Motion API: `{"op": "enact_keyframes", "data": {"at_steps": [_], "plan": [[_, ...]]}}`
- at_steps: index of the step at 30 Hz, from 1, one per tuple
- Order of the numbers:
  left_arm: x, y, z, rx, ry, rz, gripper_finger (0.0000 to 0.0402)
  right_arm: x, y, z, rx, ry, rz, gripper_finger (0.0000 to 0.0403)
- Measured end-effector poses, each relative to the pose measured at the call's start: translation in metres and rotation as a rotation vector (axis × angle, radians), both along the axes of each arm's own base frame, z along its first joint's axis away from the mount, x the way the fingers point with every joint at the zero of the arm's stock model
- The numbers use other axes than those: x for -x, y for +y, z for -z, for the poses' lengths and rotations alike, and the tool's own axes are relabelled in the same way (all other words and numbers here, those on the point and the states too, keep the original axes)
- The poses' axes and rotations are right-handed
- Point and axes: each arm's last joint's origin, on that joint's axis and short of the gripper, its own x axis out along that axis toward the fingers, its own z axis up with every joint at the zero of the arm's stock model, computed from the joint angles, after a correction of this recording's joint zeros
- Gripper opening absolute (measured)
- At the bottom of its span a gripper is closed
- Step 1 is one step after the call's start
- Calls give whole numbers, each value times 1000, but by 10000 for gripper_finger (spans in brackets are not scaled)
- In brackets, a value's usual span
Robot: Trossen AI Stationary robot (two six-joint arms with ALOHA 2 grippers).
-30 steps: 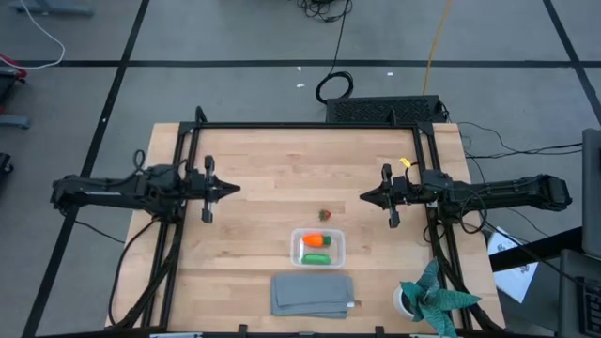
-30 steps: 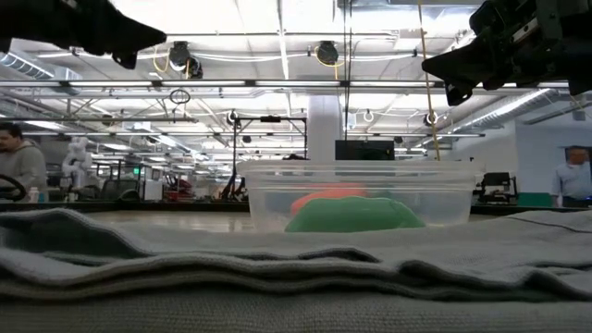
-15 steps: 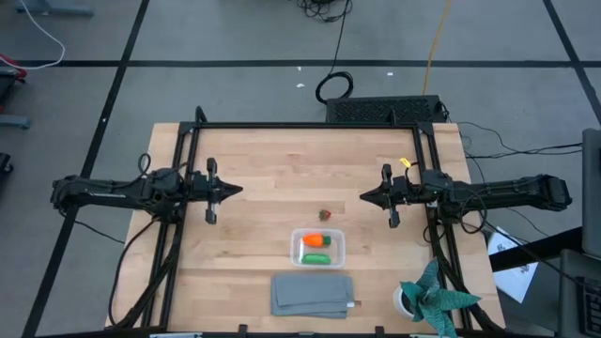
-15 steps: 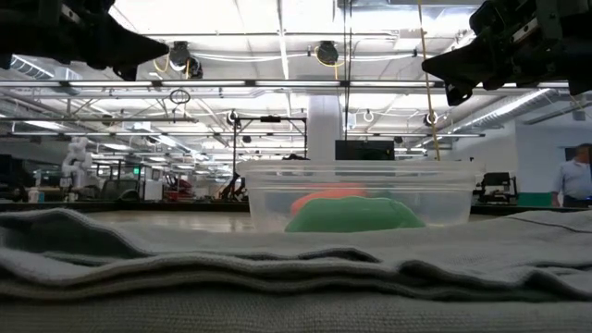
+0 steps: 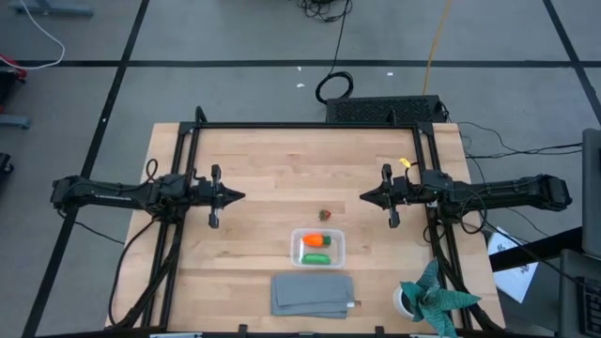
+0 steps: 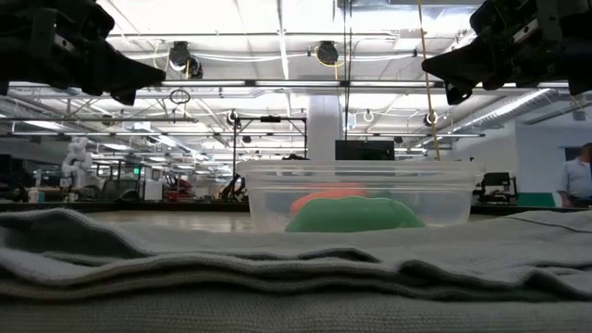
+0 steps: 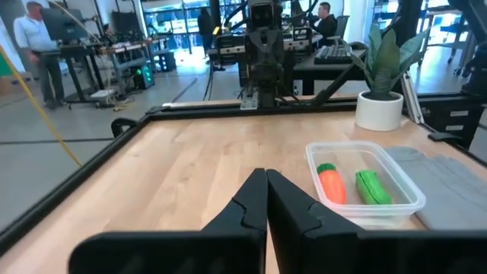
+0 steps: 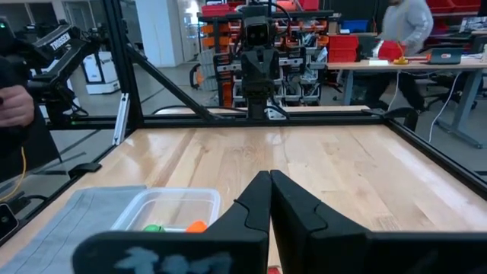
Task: Pick and placing Produce into tupperware
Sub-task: Put the strawberry into the transparent bin
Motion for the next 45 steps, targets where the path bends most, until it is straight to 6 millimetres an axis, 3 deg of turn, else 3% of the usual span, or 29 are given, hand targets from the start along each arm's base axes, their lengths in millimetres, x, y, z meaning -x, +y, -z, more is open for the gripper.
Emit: {"op": "enact_keyframes", "data": {"at_steps": [7,21,28,38,45], "plan": [[0,0,0,-2,2,1,20,0,-1,-1,3,-10,26,0],[0,0,0,-38,2,1,9,-18,-20,5,-52,52,133,0],[0,0,-1,-40,-4,1,23,-41,-23,-11,-55,80,81,0],[0,0,-1,-35,-4,0,2,-87,-29,-39,-100,266,7,0],[0,0,-1,-38,-5,0,23,-109,-34,-55,-105,358,7,0]]}}
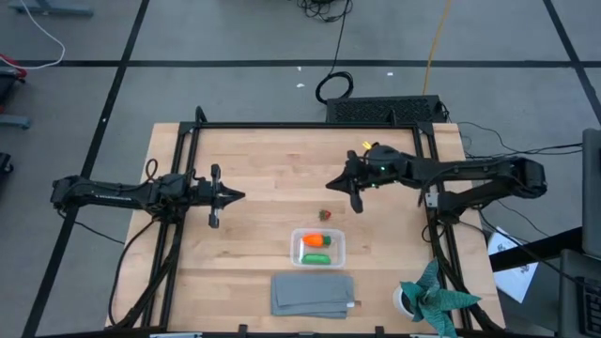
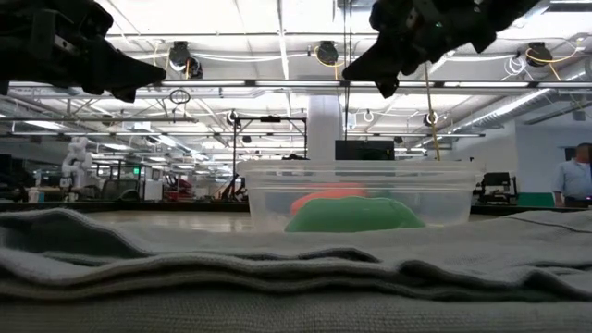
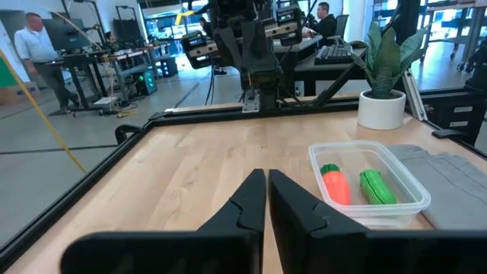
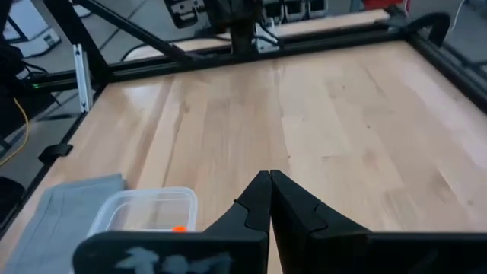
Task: Pick and placing Produce into tupperware
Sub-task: Put the strawberry into the transparent bin
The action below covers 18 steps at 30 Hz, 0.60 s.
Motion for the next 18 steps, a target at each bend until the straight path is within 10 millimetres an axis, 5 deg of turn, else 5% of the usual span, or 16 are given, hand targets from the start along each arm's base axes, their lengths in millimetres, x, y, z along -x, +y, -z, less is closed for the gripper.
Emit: {"op": "enact_keyframes", "data": {"at_steps": [18], "plan": [[0,0,0,-2,0,0,5,-36,-19,-7,-148,416,-69,0]]}}
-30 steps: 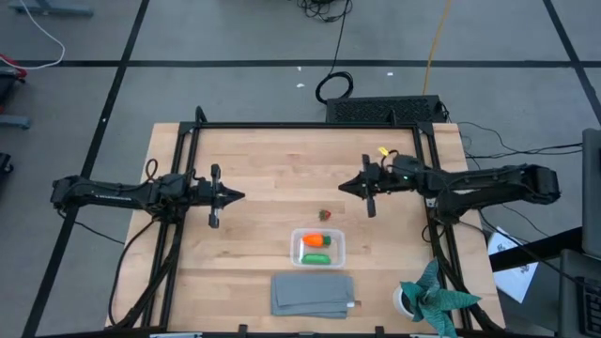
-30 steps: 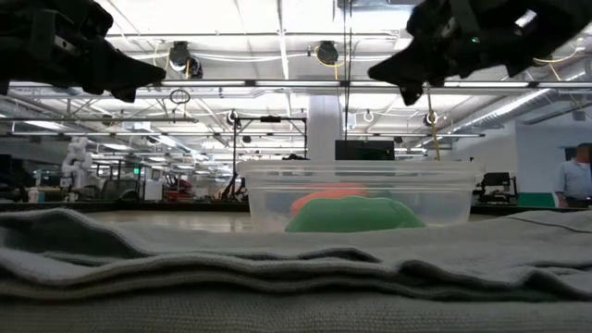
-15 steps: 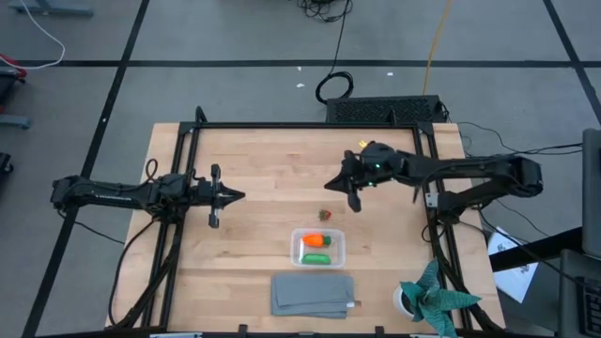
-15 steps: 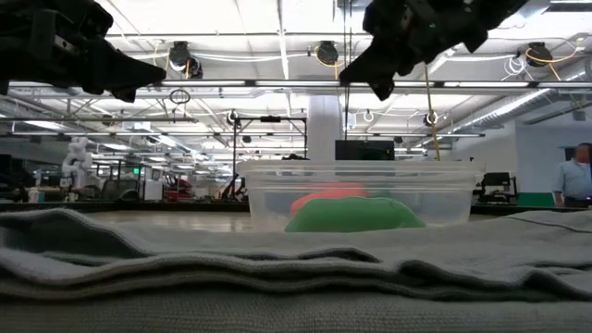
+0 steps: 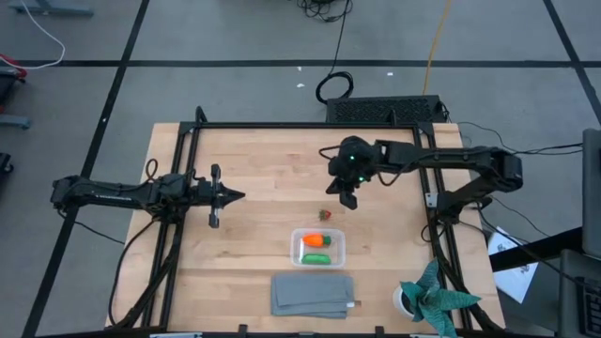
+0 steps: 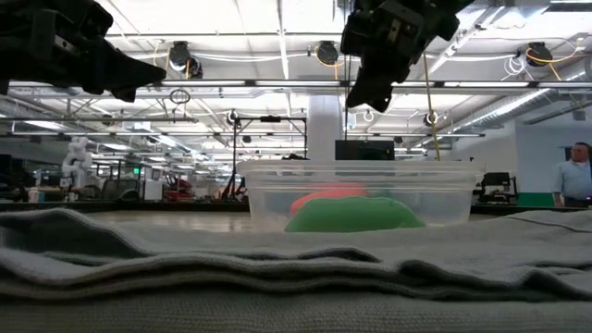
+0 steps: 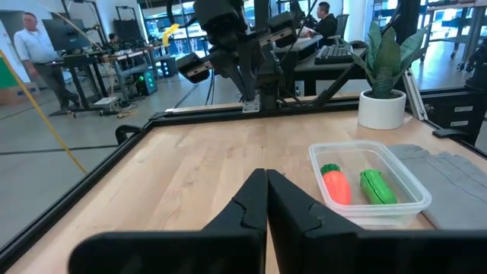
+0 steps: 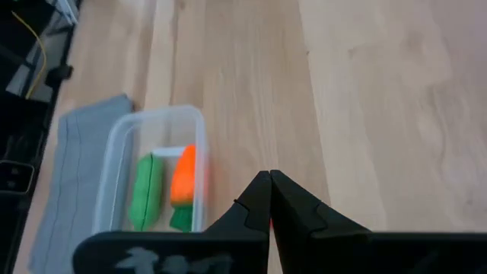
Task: Pick and placing Produce into tupperware
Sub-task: Put the strawberry into the transparent bin
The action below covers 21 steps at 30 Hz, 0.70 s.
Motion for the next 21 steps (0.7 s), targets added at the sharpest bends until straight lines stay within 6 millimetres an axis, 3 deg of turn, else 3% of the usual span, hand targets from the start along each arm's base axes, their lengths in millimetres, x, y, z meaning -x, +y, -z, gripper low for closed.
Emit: {"op": "enact_keyframes", "data": {"at_steps": [10,21], "plan": [[0,0,0,-3,0,0,28,-13,-3,7,-21,174,-26,0],[0,0,0,-17,3,0,3,-26,-3,22,11,191,-84,1]]}}
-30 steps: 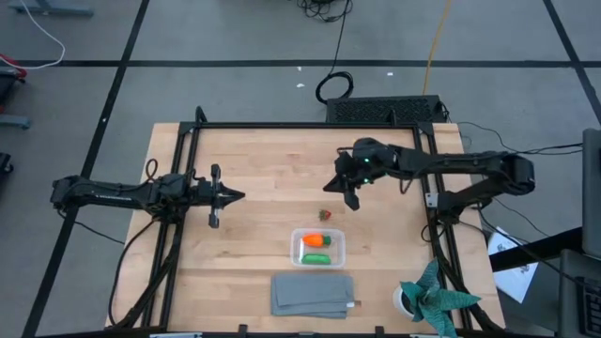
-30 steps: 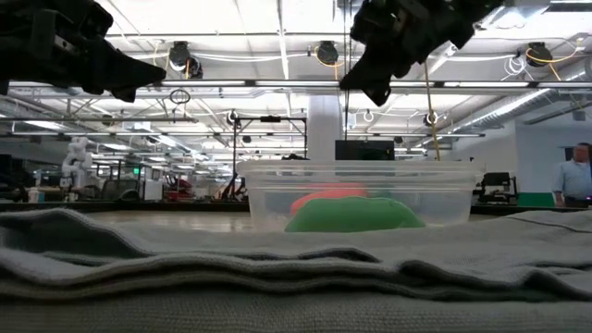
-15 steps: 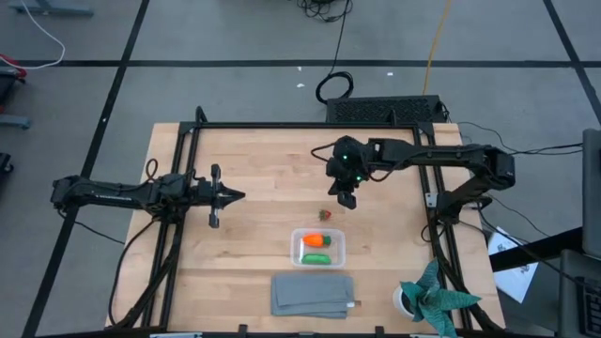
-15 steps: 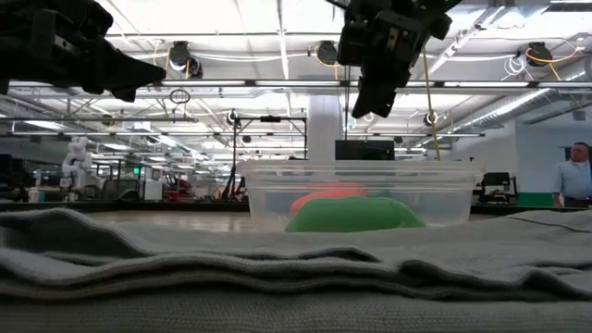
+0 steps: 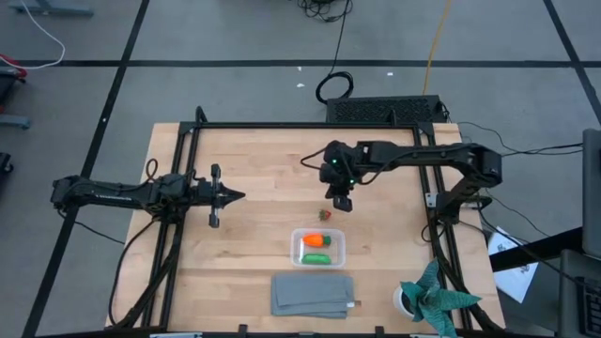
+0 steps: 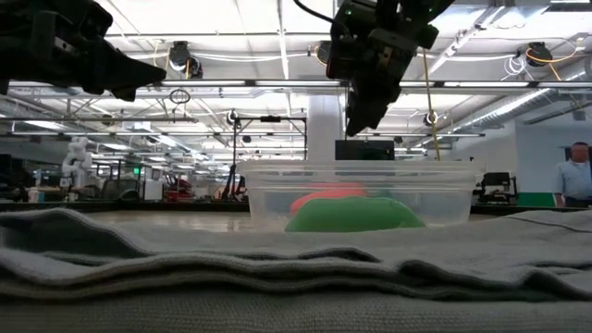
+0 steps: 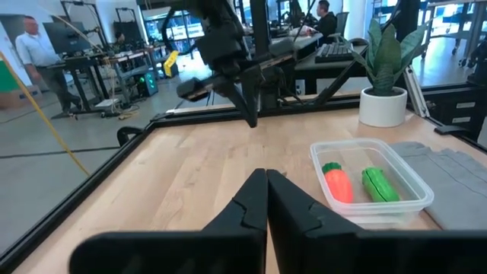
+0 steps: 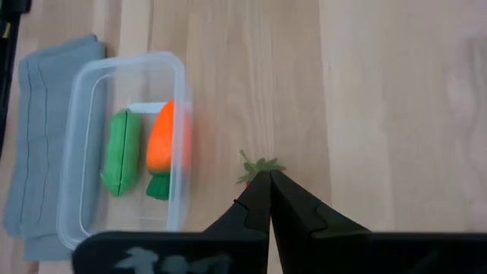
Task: Pick and placing Produce into tupperware
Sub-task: Put the strawberry into the transparent bin
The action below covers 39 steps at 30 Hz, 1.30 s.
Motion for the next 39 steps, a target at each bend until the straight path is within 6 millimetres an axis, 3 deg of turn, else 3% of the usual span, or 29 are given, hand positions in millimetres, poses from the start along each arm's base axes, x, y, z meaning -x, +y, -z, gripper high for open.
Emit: {"op": "enact_keyframes", "data": {"at_steps": [14,24,33,39], "plan": [[0,0,0,-2,4,0,25,-3,0,6,-4,17,-3,56],[0,0,0,-1,4,0,2,-5,8,6,5,6,-42,133],[0,0,0,-1,4,0,27,-6,10,6,13,-5,-58,183],[0,0,0,0,4,0,21,-8,17,6,55,-25,-140,237]]}}
